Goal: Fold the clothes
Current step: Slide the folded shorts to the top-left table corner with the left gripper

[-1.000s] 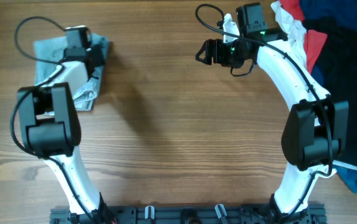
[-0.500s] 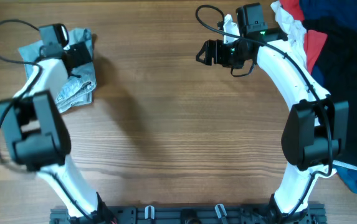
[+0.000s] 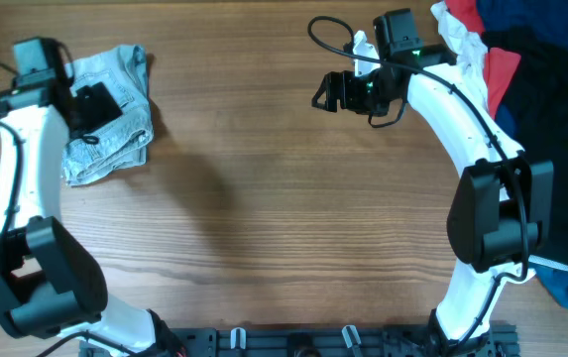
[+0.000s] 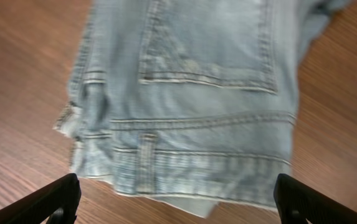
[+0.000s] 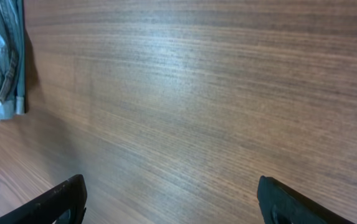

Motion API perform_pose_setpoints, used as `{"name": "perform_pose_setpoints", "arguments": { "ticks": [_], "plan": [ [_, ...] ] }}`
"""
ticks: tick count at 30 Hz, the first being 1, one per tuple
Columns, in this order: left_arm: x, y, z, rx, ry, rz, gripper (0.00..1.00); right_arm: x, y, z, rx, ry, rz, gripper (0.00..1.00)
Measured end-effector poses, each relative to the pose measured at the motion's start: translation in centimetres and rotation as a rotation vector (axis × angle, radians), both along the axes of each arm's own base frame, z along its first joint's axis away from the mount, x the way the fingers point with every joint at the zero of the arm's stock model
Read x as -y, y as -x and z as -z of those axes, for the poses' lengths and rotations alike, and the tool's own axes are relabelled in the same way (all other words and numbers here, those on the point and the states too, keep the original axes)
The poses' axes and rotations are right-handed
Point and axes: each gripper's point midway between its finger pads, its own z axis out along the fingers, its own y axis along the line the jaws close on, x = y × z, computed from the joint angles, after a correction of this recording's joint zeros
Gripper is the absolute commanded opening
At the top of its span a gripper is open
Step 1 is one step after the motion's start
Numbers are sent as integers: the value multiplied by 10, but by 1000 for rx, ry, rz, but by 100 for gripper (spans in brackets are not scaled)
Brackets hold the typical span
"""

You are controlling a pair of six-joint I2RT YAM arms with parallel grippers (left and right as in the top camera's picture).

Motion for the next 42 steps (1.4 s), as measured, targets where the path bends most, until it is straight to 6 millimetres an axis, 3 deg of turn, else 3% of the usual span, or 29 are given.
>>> {"name": "perform_pose_setpoints", "arguments": {
  "ticks": [4, 7, 11, 14, 15, 17, 18, 21, 26, 30, 34, 40, 42],
  "plan": [
    [-24, 7, 0, 24, 41, -72, 100, 1, 4, 1, -7, 7, -15, 93],
    [-30, -1, 5, 44, 42, -78, 100, 1, 7, 3, -20, 12, -20, 95],
    [-35, -12, 46, -7, 59, -81, 98, 2, 8, 3, -27, 16, -19, 97],
    [-40, -11, 88, -76, 86, -96, 68, 2, 8, 3, -25, 16, -19, 97],
    [-44, -10, 101, -95, 95, -111, 53, 2, 6, 3, -16, 14, -19, 97],
    [-47, -9, 115, -111, 104, -125, 10, 1, 5, 2, -11, 13, -19, 98],
    [-49, -11, 117, -102, 102, -125, 4, 1, 4, 2, -8, 12, -19, 98],
    [-56, -28, 125, -44, 84, -126, 4, 2, 5, 2, -13, 14, -19, 97],
    [-80, -85, 123, 173, 4, -118, 4, 2, 6, 2, -15, 14, -19, 98],
    [-90, -108, 120, 277, -34, -114, 4, 0, -2, -1, 22, 6, -18, 98],
    [-97, -123, 116, 355, -63, -112, 17, -1, -5, -2, 38, 3, -18, 99],
    [-104, -138, 110, 442, -98, -111, 21, 0, -10, -3, 56, 9, -14, 100],
    [-107, -142, 108, 470, -111, -110, 33, 0, -10, -3, 58, 10, -14, 99]
  ]
}}
